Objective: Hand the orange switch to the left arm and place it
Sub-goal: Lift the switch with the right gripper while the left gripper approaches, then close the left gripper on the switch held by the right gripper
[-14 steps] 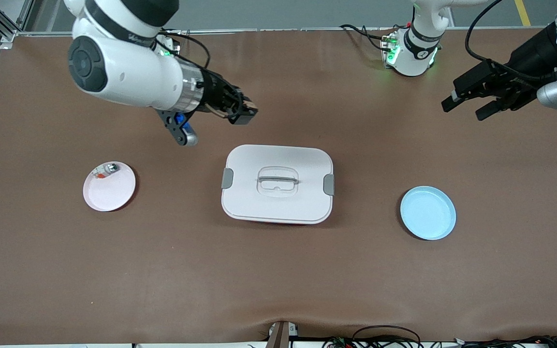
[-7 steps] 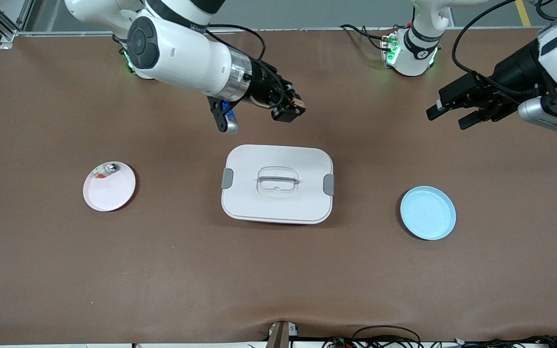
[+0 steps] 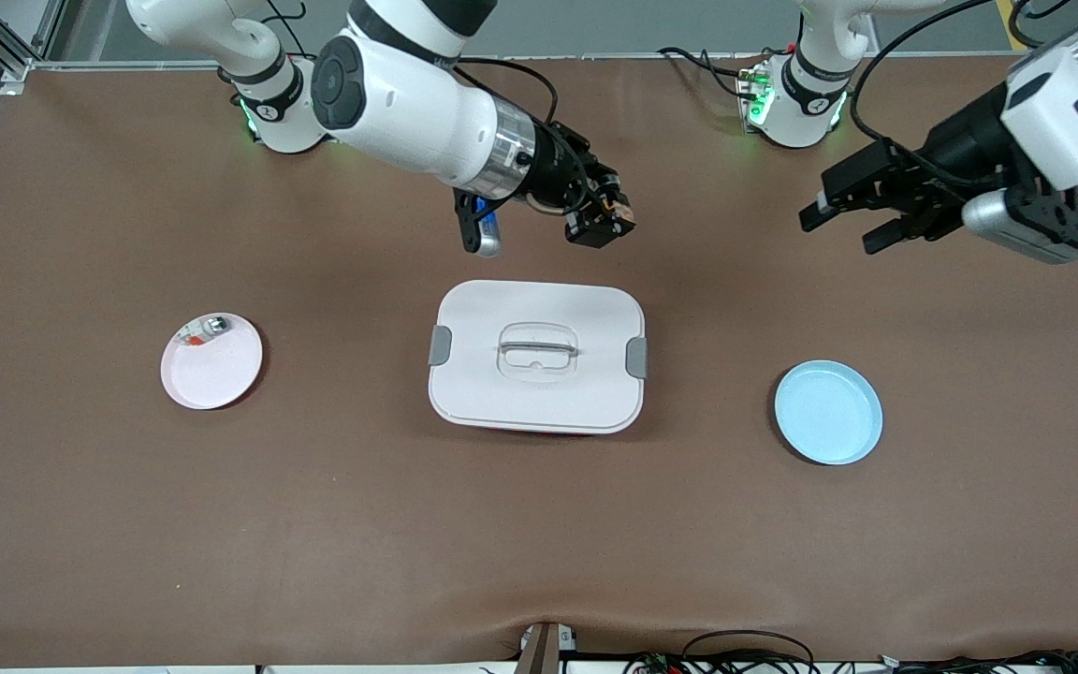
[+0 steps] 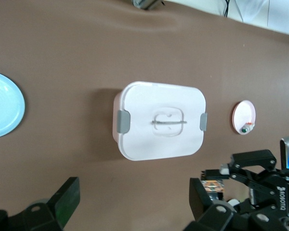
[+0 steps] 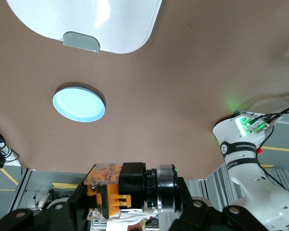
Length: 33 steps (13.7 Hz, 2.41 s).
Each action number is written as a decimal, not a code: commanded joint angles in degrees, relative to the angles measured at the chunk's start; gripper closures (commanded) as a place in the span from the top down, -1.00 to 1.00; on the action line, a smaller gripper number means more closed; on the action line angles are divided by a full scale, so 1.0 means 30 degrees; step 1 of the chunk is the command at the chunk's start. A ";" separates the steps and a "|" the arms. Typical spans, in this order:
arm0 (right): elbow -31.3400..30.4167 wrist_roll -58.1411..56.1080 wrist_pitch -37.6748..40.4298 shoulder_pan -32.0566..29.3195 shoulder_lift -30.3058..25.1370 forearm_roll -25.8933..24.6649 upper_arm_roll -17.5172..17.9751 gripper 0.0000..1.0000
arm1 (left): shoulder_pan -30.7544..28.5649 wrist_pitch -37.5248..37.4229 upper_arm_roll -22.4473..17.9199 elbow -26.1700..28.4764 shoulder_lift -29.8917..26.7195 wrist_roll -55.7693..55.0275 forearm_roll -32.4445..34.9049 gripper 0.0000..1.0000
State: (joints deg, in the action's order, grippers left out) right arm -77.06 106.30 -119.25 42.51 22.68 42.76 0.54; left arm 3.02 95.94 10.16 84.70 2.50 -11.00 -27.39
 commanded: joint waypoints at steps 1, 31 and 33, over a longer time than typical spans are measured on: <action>0.0550 0.0515 -0.0356 0.0331 0.0351 0.0396 -0.0208 -0.66 | -0.0244 0.1092 0.1008 0.1790 -0.1064 0.0355 -0.0393 1.00; 0.0638 0.0954 -0.0328 0.0390 0.0439 0.0396 -0.0208 -0.66 | -0.0215 0.9300 0.6166 1.0323 -0.4790 -0.3951 -0.3411 1.00; 0.0638 0.0954 -0.0328 0.0390 0.0439 0.0396 -0.0208 -0.66 | -0.0244 0.9329 0.6370 1.0352 -0.4789 -0.3951 -0.3440 0.81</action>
State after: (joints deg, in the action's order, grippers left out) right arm -76.75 108.35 -120.42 43.14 23.21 42.83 0.37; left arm 2.97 122.83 28.19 114.19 -9.99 -22.53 -36.30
